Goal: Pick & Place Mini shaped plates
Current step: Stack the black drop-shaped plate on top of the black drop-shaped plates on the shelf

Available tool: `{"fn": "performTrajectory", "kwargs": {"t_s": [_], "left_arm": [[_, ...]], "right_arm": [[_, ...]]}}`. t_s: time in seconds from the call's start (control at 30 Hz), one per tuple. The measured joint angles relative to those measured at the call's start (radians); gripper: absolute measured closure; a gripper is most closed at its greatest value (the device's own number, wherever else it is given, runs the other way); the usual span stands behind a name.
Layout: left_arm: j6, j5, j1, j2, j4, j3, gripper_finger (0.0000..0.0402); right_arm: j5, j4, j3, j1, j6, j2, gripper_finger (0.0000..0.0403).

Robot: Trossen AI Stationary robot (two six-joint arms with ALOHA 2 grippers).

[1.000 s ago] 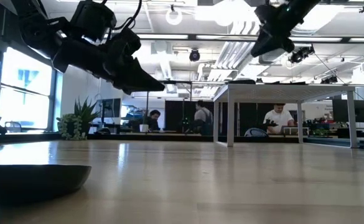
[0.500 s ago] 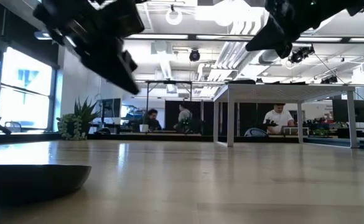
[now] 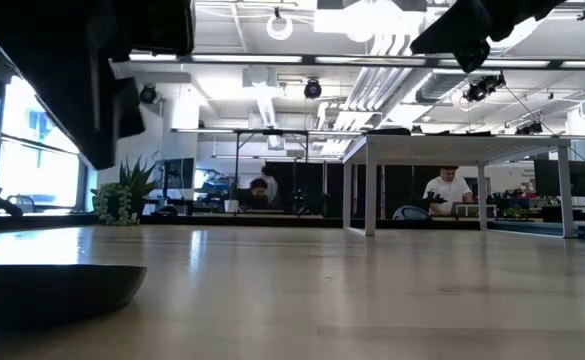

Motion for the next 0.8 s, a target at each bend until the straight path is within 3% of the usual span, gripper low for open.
{"fn": "performTrajectory", "kwargs": {"t_s": [0.23,0.5,0.8], "left_arm": [[-0.277,0.118,-0.027,0.138,-0.003,0.089,0.0260],[-0.424,0.154,-0.023,0.230,-0.008,0.172,0.0260],[-0.590,0.209,-0.024,0.282,-0.008,0.175,0.0260]], "right_arm": [[0.045,0.004,0.000,0.075,-0.021,0.000,0.0401],[0.062,0.006,0.000,0.136,-0.062,0.000,0.0401],[0.100,0.006,0.000,0.183,-0.088,0.000,0.0402]]}}
